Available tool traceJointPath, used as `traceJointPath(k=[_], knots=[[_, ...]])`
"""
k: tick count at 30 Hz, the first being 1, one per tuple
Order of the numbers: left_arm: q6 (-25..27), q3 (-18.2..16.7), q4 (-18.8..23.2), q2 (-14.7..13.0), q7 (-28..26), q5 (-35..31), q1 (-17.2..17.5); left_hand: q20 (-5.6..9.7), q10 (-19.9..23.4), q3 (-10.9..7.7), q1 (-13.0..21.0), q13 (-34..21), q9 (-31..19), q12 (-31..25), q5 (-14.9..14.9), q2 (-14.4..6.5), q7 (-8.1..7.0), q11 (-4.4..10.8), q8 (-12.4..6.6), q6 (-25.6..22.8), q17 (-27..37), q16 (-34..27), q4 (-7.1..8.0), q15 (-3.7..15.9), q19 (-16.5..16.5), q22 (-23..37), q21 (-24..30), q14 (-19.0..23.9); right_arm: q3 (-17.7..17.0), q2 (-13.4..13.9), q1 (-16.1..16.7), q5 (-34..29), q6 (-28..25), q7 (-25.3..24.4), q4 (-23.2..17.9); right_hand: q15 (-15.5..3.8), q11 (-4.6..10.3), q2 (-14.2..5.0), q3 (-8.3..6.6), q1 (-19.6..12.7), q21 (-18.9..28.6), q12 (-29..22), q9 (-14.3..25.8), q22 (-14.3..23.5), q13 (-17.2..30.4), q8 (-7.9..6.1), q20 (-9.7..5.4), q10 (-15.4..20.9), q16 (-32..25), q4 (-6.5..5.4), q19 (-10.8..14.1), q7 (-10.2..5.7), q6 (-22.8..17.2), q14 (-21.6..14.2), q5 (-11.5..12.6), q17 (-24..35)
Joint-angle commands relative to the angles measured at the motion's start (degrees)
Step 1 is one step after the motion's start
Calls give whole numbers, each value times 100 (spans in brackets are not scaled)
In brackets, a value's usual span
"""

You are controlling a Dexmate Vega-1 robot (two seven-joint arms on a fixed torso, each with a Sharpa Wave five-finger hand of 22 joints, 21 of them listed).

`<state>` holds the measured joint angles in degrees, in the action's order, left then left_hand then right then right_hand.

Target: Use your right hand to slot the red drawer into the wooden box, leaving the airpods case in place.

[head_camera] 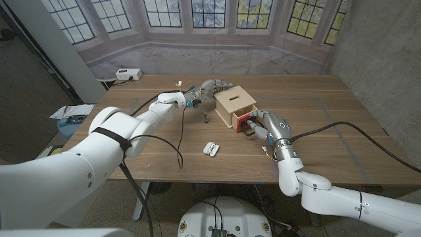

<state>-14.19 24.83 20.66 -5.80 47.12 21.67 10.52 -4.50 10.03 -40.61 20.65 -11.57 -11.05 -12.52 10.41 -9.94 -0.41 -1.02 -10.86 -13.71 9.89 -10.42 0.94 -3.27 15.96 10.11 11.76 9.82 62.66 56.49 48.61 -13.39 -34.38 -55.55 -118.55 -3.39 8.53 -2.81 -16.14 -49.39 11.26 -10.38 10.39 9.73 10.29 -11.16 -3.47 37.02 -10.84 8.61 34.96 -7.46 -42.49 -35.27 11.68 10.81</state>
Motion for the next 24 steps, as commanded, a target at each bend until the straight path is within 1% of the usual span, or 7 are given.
traceJointPath(k=[1, 12, 24], knots=[[-40, -10, 13, -28, 84, 8, 20, -22, -15, -28, -10, -20, -11, 17, 0, -21, 9, 11, -18, -44, 10, -6, -30, -25, 36, 15, -5, 36, 8, 83, 147, 119, -101, -22, -72, -651, 4, 2, -33, -57, 3, -24, 0, 14, 6, 0, -97, 29, -29, 7, 42, -22, -38, -28, -23, 5], [-113, -27, 35, -55, 201, 32, 40, -22, -9, -27, -16, -20, -11, 15, -1, -24, 8, 14, -19, -45, 14, -7, -22, -23, 33, 15, -7, 33, 46, -97, 149, 126, 42, -83, 241, -650, 10, -4, -53, -64, 2, -23, 2, 14, 7, 0, -102, 33, -31, 11, 43, -24, -47, -31, -23, 5], [-188, -45, 55, -68, 290, 57, 68, -24, -5, -30, -19, -20, -11, 13, 0, -23, 9, 12, -22, -57, 15, -8, -21, -19, 30, 15, -8, 38, 116, -308, -22, -6, 309, -60, 561, -660, 21, -6, -72, -69, 3, -22, 3, 14, 8, 0, -104, 36, -32, 14, 49, -31, -57, -34, -24, 6]])
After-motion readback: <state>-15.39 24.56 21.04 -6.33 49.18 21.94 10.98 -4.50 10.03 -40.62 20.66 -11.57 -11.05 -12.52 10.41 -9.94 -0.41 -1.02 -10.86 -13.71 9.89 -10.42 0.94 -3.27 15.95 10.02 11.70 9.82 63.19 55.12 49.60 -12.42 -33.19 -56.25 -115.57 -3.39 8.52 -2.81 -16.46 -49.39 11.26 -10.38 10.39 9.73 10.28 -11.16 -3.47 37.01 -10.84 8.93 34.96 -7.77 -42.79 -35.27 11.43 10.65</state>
